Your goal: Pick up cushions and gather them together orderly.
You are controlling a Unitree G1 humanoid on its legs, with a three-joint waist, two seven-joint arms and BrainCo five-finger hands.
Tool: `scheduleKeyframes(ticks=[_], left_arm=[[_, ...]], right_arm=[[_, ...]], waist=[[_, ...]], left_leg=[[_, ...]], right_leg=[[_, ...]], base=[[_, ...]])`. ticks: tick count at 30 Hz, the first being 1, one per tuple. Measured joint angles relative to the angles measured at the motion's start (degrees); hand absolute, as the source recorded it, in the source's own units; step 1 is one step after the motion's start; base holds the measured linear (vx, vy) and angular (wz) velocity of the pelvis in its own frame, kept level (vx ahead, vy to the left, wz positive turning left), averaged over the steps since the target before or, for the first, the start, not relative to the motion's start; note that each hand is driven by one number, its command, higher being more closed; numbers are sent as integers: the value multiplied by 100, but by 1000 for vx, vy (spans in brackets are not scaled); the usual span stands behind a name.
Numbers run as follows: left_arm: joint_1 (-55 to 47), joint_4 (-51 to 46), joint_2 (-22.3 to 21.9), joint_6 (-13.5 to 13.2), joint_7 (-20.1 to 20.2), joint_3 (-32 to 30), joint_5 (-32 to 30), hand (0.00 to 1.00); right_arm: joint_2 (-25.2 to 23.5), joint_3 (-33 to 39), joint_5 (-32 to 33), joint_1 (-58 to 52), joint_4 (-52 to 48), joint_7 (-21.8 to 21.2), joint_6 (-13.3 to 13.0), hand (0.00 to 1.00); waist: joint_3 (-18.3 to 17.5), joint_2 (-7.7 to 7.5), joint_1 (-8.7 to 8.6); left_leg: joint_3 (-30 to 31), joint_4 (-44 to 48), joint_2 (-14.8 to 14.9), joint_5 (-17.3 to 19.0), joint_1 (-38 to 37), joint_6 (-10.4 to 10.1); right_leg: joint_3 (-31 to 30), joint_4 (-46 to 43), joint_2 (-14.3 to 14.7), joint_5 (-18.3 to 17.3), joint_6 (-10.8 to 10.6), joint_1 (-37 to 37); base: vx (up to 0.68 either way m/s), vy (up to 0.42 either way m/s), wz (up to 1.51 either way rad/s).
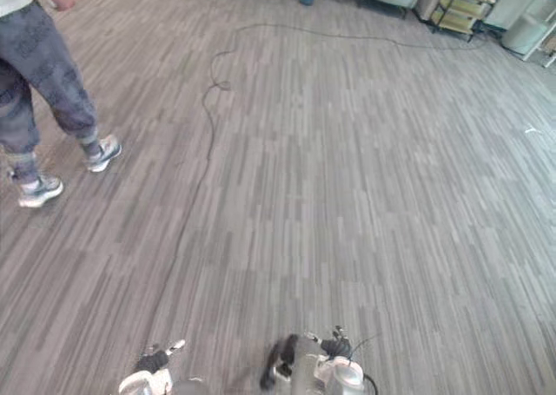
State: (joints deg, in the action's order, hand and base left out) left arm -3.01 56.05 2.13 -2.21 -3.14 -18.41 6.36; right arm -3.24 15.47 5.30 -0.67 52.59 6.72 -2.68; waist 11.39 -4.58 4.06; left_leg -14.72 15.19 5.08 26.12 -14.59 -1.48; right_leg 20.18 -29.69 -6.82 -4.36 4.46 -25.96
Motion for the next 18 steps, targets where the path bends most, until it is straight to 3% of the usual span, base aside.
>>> scheduleKeyframes(ticks=[2,3,5,7,9,11,13,14,15,16,17,18], left_arm=[[45,94,-183,8,0,-47,-141,0],[125,78,-310,13,2,-148,-191,0],[78,79,-410,30,1,-303,-213,0],[97,-56,-380,15,8,-305,-220,0],[116,-335,-299,-21,31,-290,-189,0],[123,-589,-302,-64,91,-293,-142,0],[139,-709,-318,-109,111,-294,-23,0],[147,-712,-375,-138,106,-294,36,0],[148,-716,-399,-147,102,-303,115,0],[162,-702,-395,-159,102,-305,146,0],[186,-704,-339,-178,102,-291,158,0],[184,-706,-347,-211,106,-308,170,0]], right_arm=[[153,5,-83,103,43,-12,-2,0],[212,17,-83,116,2,-21,-1,0],[261,-1,-69,121,20,-7,1,0],[198,-10,-61,121,132,20,49,0],[46,-56,95,88,251,45,70,0],[-33,-102,211,94,247,71,80,0],[-50,-168,267,82,251,111,103,0],[-44,-198,266,85,252,124,103,0],[-72,-226,265,92,260,129,102,0],[-59,-312,263,70,318,116,109,0],[-38,-391,257,81,327,75,131,0],[-44,-312,255,86,281,81,124,0]], waist=[[-101,376,-51],[-27,555,-69],[31,757,-33],[91,728,16],[153,474,117],[153,367,234],[217,281,268],[225,267,302],[218,270,417],[187,219,521],[108,44,493],[87,6,514]], left_leg=[[509,636,377,-195,189,-253],[869,1995,532,-644,673,-94],[1163,3694,726,-1544,1363,18],[1184,5061,956,-1295,2101,2],[1008,5179,935,-984,2993,10],[735,4404,836,-834,3708,16],[592,3007,502,-906,4119,9],[618,2096,301,-1165,4244,-21],[718,1359,140,-1977,4243,-77],[702,1404,13,-2184,4126,39],[546,1573,-75,-1881,4148,133],[497,1842,-62,-1661,4178,198]], right_leg=[[241,-308,167,-520,93,131],[300,-294,326,-836,95,430],[256,-34,578,-1066,110,972],[139,324,757,-1276,111,1738],[32,911,733,-1393,-7,2604],[-81,1353,636,-1467,-160,3083],[-195,1622,404,-1589,-400,3488],[-319,1721,289,-1671,-521,3694],[-585,1800,165,-1810,-606,3909],[-843,1797,79,-1833,-638,3972],[-1094,1761,-98,-1646,-545,3895],[-1323,1660,-151,-1510,-576,3857]], base=[[744,-181,30],[677,-206,10],[682,-146,-19],[666,-54,-18],[680,-49,-10],[581,46,-23],[612,153,-28],[668,251,-62],[817,327,-83],[677,286,-65],[524,232,-40],[526,275,-32]])
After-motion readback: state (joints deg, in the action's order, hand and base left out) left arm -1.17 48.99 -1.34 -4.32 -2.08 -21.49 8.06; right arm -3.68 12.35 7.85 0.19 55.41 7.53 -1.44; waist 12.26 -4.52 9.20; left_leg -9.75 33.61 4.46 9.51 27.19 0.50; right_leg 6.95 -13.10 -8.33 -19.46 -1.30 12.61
